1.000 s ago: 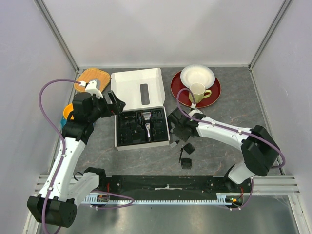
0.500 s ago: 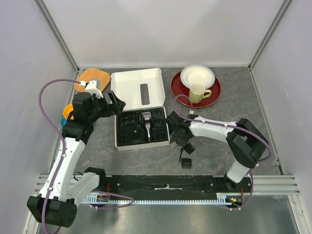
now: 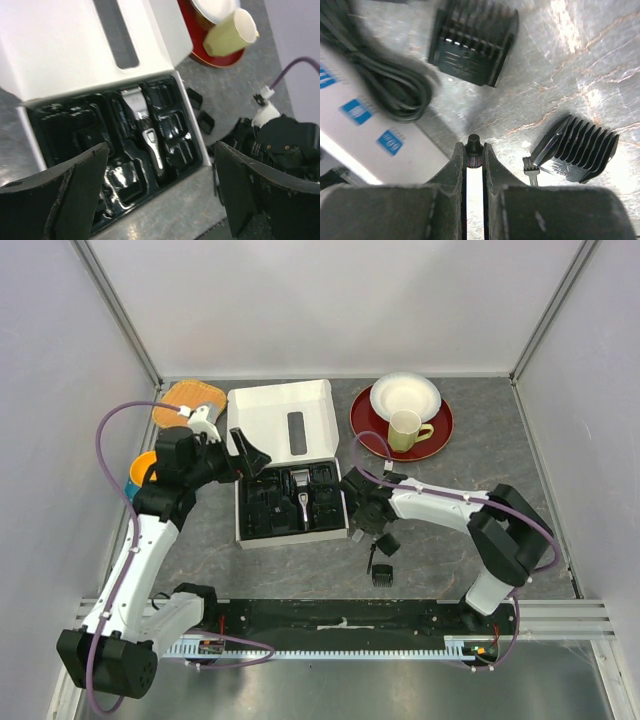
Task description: Sort the hair-cutting tools
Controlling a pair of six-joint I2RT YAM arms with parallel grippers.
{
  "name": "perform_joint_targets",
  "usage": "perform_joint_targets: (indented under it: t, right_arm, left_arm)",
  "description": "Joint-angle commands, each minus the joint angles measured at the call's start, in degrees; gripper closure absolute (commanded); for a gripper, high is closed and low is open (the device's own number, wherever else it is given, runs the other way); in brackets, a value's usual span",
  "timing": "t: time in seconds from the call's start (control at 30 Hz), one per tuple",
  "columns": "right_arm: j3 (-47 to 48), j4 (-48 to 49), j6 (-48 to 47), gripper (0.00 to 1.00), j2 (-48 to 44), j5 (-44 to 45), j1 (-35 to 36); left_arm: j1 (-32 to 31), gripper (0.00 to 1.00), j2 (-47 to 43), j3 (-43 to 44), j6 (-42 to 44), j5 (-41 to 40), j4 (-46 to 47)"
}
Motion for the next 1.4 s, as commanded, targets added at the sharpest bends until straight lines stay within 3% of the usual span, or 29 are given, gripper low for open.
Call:
perform_joint_targets:
  t: [0.0, 0.23, 0.37, 0.5, 0.73, 1.0, 1.37]
  right_arm:
    - [0.8, 1.9, -7.3, 0.96, -9.2, 5.8, -0.2]
    - [0.9, 10.6, -21.9, 1.0, -22.1, 4.9, -0.2]
    - [-2.6, 21.4, -30.1, 1.0, -31.7, -3.4, -0.2]
    - [-3.2, 30.0, -37.1, 1.0, -35.8, -12.3, -0.2]
    - [-5.4, 40.9, -38.5, 1.0, -38.5, -23.7, -0.2]
    - [-6.5, 43.7, -38.6, 1.0, -38.9, -26.7, -0.2]
    - [-6.3, 44.1, -37.4, 1.0, -38.4, -27.6, -0.2]
  left_arm:
    - [-1.5, 0.08, 2.0, -2.3, -7.9, 12.6, 3.1]
    - [-10.6, 0.08, 4.2, -7.6, -12.0, 22.5, 18.7]
    - [-15.9, 0.08, 5.6, -7.6, -12.8, 25.8, 24.3]
    - [-20.4, 0.08, 7.8, -6.8, -14.8, 27.4, 30.1]
    - [-25.0, 0.14, 11.6, -4.4, -17.3, 26.3, 33.8]
    - [-25.0, 0.18, 6.7, -6.3, -17.9, 26.5, 39.5]
    - [-25.0, 0.52, 6.4, -5.6, -13.9, 27.5, 35.5]
